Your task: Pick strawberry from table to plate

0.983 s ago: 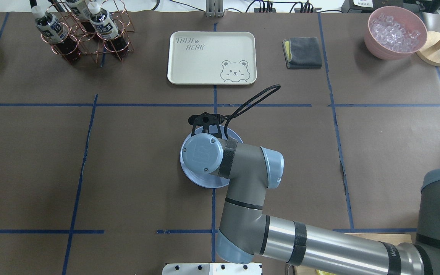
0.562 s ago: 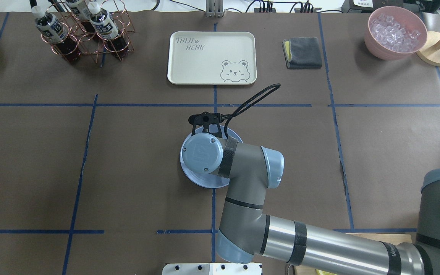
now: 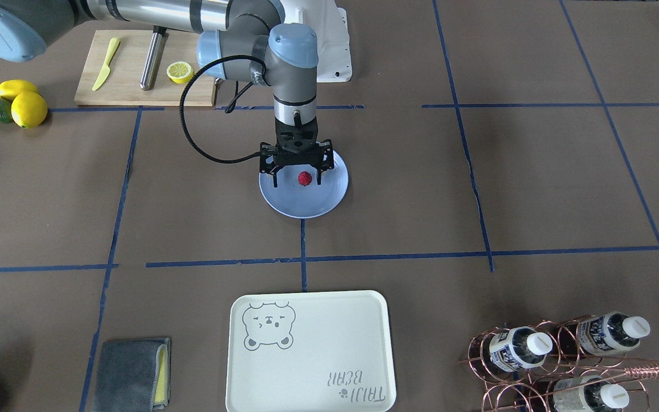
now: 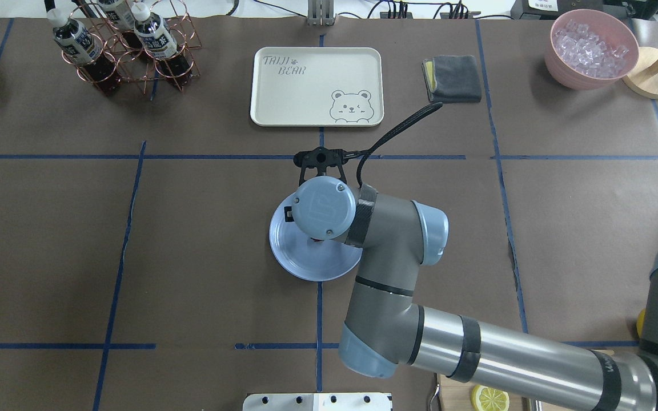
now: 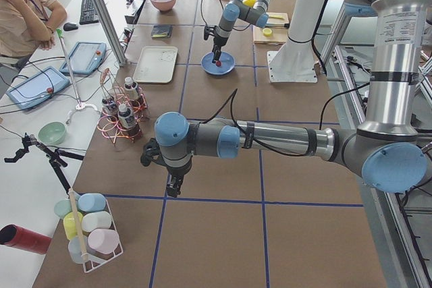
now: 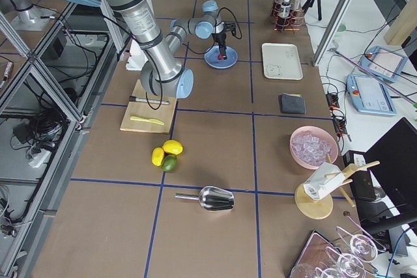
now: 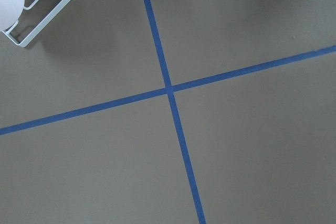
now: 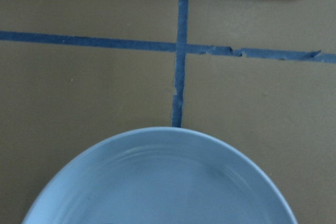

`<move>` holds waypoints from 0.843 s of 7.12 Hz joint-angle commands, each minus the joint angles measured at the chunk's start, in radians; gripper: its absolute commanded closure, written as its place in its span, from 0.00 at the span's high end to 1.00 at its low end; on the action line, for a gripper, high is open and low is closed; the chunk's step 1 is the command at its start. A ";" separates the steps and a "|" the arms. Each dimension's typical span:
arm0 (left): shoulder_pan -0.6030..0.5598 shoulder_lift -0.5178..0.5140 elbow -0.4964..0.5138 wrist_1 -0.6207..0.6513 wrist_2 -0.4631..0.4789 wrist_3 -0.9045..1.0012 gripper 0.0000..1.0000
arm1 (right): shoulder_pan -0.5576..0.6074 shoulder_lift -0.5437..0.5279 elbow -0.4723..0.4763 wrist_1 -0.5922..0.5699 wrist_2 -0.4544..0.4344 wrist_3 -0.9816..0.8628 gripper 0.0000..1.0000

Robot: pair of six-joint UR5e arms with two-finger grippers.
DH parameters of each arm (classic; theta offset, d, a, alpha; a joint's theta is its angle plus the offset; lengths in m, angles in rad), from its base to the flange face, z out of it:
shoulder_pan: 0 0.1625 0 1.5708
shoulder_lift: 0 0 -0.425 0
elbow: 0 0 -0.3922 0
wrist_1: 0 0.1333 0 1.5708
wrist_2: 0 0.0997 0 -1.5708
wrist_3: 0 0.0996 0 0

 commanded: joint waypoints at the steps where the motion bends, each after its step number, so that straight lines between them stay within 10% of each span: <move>1: 0.000 -0.004 -0.007 0.003 0.003 0.002 1.00 | 0.239 -0.136 0.094 0.011 0.226 -0.300 1.00; 6: 0.000 0.019 0.015 0.007 0.014 -0.002 1.00 | 0.880 -0.518 0.105 -0.004 0.637 -1.121 1.00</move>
